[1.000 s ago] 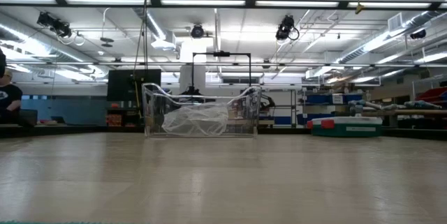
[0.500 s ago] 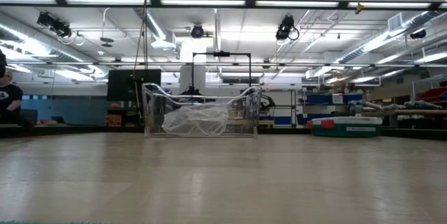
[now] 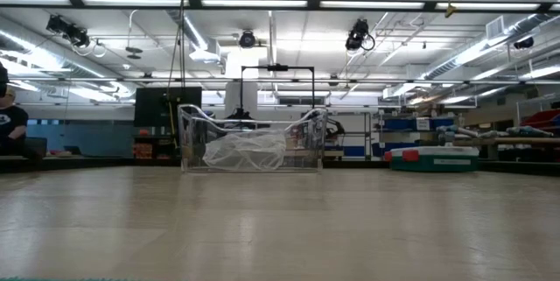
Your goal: Roll bandage
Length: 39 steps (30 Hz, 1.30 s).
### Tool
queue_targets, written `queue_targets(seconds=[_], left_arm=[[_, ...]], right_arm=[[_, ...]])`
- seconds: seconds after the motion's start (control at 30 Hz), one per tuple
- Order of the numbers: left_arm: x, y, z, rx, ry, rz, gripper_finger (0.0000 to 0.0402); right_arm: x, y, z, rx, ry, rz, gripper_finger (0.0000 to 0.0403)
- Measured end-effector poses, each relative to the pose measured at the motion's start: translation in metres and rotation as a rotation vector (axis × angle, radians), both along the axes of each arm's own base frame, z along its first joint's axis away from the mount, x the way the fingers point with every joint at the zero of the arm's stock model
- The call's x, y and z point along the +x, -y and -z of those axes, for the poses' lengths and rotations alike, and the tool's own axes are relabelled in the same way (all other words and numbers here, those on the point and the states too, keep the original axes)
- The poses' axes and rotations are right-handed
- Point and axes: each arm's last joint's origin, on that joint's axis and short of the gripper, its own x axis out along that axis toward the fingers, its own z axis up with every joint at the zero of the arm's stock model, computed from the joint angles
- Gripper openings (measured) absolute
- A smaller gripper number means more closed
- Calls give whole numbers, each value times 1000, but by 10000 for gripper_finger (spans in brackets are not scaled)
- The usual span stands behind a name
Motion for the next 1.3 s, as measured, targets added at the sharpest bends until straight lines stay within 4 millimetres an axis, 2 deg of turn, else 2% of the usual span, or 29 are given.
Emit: queue_targets(seconds=[0.23,0.4,0.5,0.93,1.3], left_arm=[[-2,0,-1,23,-11,-8,1],[-3,0,-1,24,-8,-11,1],[-3,0,-1,24,-5,-8,1],[-1,1,-4,28,23,15,1],[-1,2,-4,45,11,76,1]], right_arm=[[10,-1,16,27,-181,-34,0],[15,-3,11,52,-149,-83,0],[20,-2,15,62,-199,-58,0],[79,10,56,130,-598,88,0],[109,36,73,335,-785,187,0]])
